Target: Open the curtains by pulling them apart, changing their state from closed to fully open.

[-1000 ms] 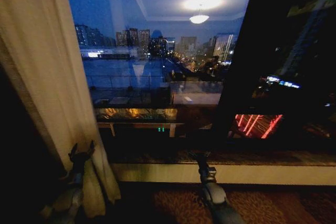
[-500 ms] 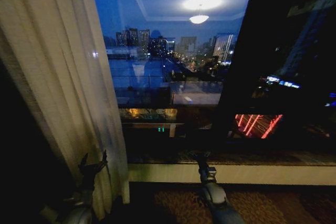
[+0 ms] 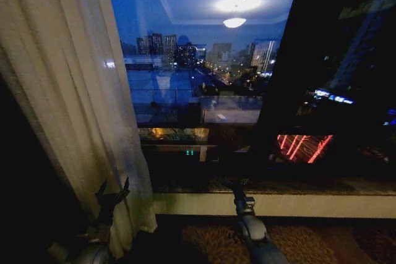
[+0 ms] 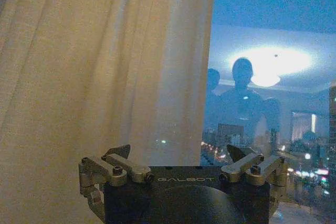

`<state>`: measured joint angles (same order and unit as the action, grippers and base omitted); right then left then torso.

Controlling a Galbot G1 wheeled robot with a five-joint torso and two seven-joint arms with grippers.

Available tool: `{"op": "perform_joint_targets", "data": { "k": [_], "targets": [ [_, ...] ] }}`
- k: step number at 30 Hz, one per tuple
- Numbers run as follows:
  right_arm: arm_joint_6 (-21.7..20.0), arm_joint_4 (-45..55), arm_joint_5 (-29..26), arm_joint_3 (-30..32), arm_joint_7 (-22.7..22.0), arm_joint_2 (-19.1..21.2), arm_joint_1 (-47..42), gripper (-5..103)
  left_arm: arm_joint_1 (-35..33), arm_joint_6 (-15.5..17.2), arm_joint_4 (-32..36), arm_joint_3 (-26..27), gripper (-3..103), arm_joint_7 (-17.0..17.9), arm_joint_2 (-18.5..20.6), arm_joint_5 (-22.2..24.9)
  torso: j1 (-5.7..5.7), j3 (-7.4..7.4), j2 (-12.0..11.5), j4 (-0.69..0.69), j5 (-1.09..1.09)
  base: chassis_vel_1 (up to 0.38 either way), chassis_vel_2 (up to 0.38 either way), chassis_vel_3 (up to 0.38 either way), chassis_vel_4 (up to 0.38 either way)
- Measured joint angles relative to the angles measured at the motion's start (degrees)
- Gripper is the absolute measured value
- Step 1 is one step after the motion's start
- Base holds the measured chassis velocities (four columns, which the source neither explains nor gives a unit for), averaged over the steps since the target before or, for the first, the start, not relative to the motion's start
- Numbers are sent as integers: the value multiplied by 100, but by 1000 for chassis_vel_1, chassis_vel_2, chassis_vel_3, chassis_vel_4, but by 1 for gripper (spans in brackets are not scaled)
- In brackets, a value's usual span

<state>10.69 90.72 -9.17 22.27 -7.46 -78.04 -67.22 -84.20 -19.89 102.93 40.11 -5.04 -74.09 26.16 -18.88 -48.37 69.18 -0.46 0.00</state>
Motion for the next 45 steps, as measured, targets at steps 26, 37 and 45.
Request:
{"op": "perform_joint_targets", "data": {
  "k": [26, 37, 45],
  "targets": [
    [0, 0, 0, -1, 0, 0, 0, 100, 13, 0, -18, 0, 100, 12, 7, -1, -1, 0, 0, 1, 0, -62, -69, 69, 72],
    [0, 0, 0, 0, 0, 0, 0, 100, 15, 0, -21, -1, 100, 12, 8, -1, 0, 0, 0, 0, 0, -316, -313, 297, 322],
    [0, 0, 0, 1, 0, 0, 0, 100, 16, 2, -21, 0, 100, 13, 8, 0, -1, -1, 0, 0, 0, -366, -361, 369, 373]
  ]
}}
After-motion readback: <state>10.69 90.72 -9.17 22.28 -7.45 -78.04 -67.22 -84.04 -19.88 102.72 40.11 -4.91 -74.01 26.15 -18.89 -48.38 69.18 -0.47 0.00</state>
